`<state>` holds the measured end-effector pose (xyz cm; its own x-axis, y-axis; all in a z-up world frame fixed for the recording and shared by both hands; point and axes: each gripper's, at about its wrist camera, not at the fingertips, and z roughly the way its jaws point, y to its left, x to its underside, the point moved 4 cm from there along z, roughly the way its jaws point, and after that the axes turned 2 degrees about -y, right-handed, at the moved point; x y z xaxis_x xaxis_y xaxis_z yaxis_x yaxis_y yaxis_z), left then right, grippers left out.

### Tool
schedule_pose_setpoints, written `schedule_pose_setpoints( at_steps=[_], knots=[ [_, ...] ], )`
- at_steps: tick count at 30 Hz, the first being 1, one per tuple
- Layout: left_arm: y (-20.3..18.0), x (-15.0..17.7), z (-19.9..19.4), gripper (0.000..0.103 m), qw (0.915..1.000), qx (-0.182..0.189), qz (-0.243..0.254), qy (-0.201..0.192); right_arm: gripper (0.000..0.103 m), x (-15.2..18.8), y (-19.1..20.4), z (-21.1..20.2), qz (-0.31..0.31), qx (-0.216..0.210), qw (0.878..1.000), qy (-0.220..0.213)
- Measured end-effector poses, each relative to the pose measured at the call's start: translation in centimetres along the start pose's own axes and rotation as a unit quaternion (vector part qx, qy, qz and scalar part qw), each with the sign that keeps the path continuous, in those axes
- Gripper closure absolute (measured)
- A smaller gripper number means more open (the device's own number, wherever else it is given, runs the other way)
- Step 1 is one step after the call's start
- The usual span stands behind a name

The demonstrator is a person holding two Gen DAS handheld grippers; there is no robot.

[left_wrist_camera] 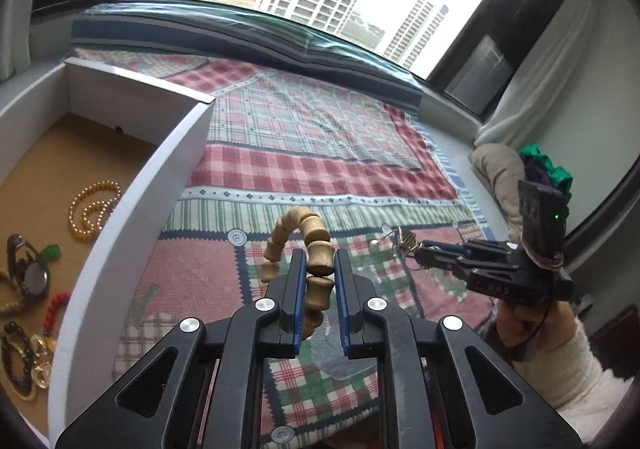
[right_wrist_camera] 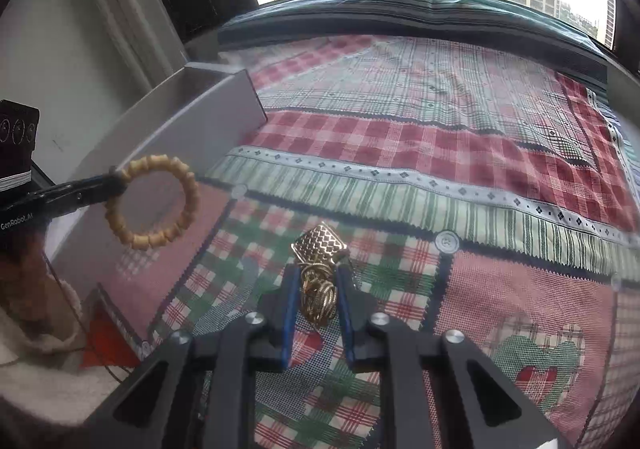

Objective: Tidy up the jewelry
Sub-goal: 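Carry the wooden bracelet and keychain into the white box and open both tools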

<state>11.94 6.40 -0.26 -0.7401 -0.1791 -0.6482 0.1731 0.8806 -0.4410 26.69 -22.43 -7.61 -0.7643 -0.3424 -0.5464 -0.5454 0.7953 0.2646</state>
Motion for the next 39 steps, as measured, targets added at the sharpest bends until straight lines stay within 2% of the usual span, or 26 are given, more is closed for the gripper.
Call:
schedule_pose_setpoints(
  at_steps=[4, 7, 10, 13, 17, 21, 26, 27, 28, 29, 30, 31, 32, 34, 35, 36, 39],
  knots=[
    [1.3, -1.1, -7.5, 0.091, 0.9977, -0.018, -0.016, -0.064, 0.084, -2.5, 3.5, -1.7, -0.016, -0.043, 0.999, -0.024],
    [3.8, -2.1, -12.2, 0.091, 0.9911, -0.068, -0.029, -0.111, 0.084, -5.1, 6.8, -2.7, -0.035, -0.079, 0.995, -0.046],
    [7.8, -2.6, -15.1, 0.091, 0.9812, -0.131, -0.055, -0.13, 0.084, -8.2, 10.8, -2.6, -0.058, -0.115, 0.99, -0.061],
    [12.4, -2.0, -16.1, 0.091, 0.971, -0.184, -0.091, -0.122, 0.084, -10.9, 15.1, -1.3, -0.091, -0.136, 0.984, -0.066],
    [17.9, 0.1, -15.7, 0.091, 0.9562, -0.236, -0.143, -0.097, 0.084, -13.0, 21.4, 1.5, -0.133, -0.17, 0.975, -0.053],
    [21.8, 2.7, -14.2, 0.091, 0.9472, -0.251, -0.189, -0.066, 0.084, -13.6, 27.0, 6.0, -0.179, -0.19, 0.965, -0.019],
    [22.9, 5.1, -11.9, 0.089, 0.9421, -0.267, -0.2, -0.037, 0.082, -12.1, 30.9, 12.6, -0.205, -0.187, 0.96, 0.043],
    [22.8, 5.3, -11.5, 0.081, 0.9411, -0.272, -0.198, -0.035, 0.082, -11.7, 31.3, 13.6, -0.209, -0.183, 0.959, 0.054],
    [22.4, 5.3, -11.3, 0.064, 0.9413, -0.276, -0.192, -0.036, 0.078, -11.4, 31.5, 14.6, -0.214, -0.178, 0.958, 0.064],
    [21.9, 5.3, -11.2, 0.056, 0.9416, -0.28, -0.183, -0.04, 0.062, -11.3, 31.6, 15.1, -0.217, -0.171, 0.958, 0.071],
    [21.4, 5.2, -11.3, 0.042, 0.9412, -0.287, -0.172, -0.049, 0.051, -11.3, 31.5, 15.4, -0.216, -0.163, 0.96, 0.07],
    [20.9, 5.1, -11.4, 0.032, 0.9398, -0.297, -0.16, -0.057, 0.051, -11.4, 31.2, 15.2, -0.212, -0.159, 0.962, 0.063],
    [20.3, 4.9, -11.6, 0.026, 0.9374, -0.309, -0.147, -0.063, 0.051, -11.6, 30.9, 14.9, -0.21, -0.157, 0.963, 0.059],
    [19.3, 4.5, -11.9, 0.005, 0.9296, -0.339, -0.121, -0.078, 0.05, -11.8, 30.7, 13.9, -0.214, -0.146, 0.965, 0.047],
    [18.8, 4.4, -12.2, 0.002, 0.9239, -0.356, -0.109, -0.089, 0.045, -11.9, 30.6, 13.3, -0.219, -0.139, 0.965, 0.037],
    [18.4, 4.2, -12.7, 0.002, 0.9149, -0.377, -0.102, -0.101, 0.036, -12.0, 30.5, 12.7, -0.225, -0.133, 0.965, 0.026],
    [17.7, 4.2, -14.3, 0.001, 0.883, -0.435, -0.122, -0.129, 0.024, -11.9, 30.6, 10.9, -0.246, -0.108, 0.963, -0.003]
  ],
)
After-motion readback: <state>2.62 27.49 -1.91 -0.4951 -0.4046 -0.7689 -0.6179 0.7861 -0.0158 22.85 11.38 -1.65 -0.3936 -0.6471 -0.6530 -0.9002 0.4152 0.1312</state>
